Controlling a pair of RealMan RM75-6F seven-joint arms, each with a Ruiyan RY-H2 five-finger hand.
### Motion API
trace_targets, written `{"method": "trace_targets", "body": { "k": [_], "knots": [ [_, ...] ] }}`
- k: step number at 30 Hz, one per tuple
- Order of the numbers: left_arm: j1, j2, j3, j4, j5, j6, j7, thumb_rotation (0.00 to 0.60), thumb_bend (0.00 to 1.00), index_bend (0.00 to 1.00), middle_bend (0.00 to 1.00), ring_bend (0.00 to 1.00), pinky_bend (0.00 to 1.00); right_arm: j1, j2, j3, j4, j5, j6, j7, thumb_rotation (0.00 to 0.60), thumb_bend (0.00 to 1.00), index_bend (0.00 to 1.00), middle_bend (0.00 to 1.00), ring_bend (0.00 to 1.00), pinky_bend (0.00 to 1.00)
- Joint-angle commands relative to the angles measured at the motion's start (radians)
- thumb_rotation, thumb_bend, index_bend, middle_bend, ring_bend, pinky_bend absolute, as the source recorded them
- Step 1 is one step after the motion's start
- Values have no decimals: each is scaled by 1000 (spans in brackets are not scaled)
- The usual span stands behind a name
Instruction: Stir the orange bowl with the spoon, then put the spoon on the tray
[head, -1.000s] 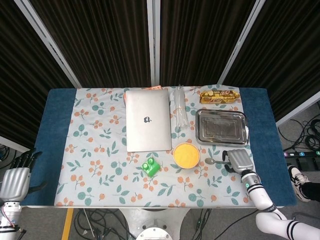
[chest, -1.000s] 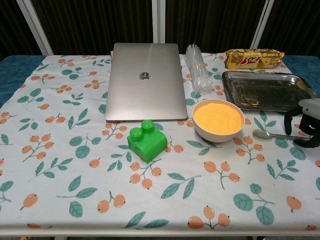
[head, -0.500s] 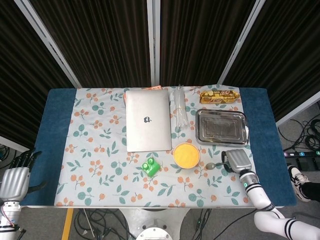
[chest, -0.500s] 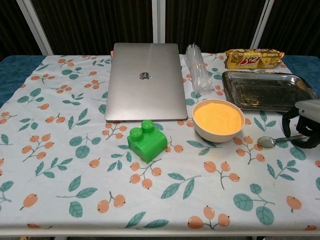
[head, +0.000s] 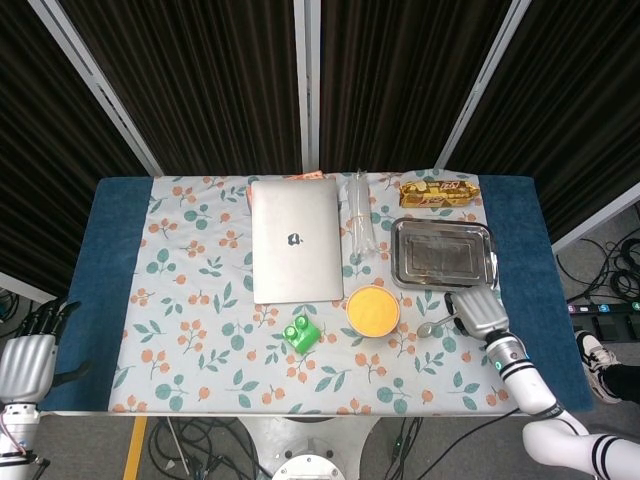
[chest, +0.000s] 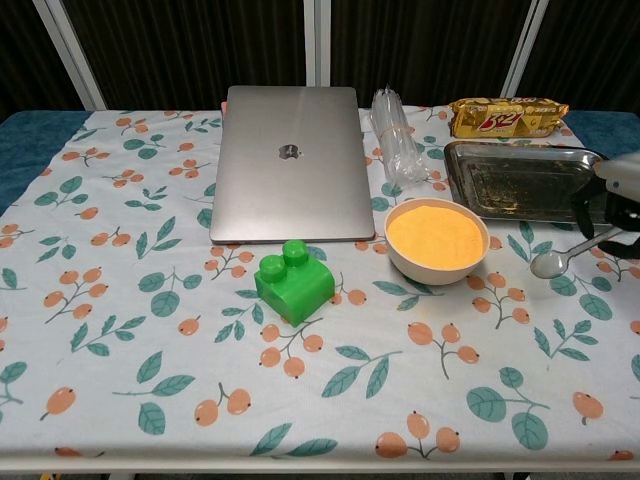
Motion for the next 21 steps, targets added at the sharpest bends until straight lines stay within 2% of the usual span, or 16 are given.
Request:
{"method": "trace_targets", "body": {
  "k": [1,7,13,21],
  "knots": [
    [2,-1,1,0,3,4,-2,600,137,217,195,124,183,82,92,27,-109,-4,-13,-150,600,410,647,911,913,1000],
    [10,-1,1,0,0,13,-9,600,137,217,195,124,183,221,85,58,-132,75,-89,-346,600,438,677,921,921,1000],
    [16,-3,3,7,-2,17,-21,600,136,217,195,124,183,337,5,39,-79,181,-132,-507,600,448,688,927,925,1000],
    [17,-10,1,24,-8,10,-37,600,136,217,195,124,183,386,-63,11,-57,253,-91,-548,600,451,692,929,926,1000]
  ]
}}
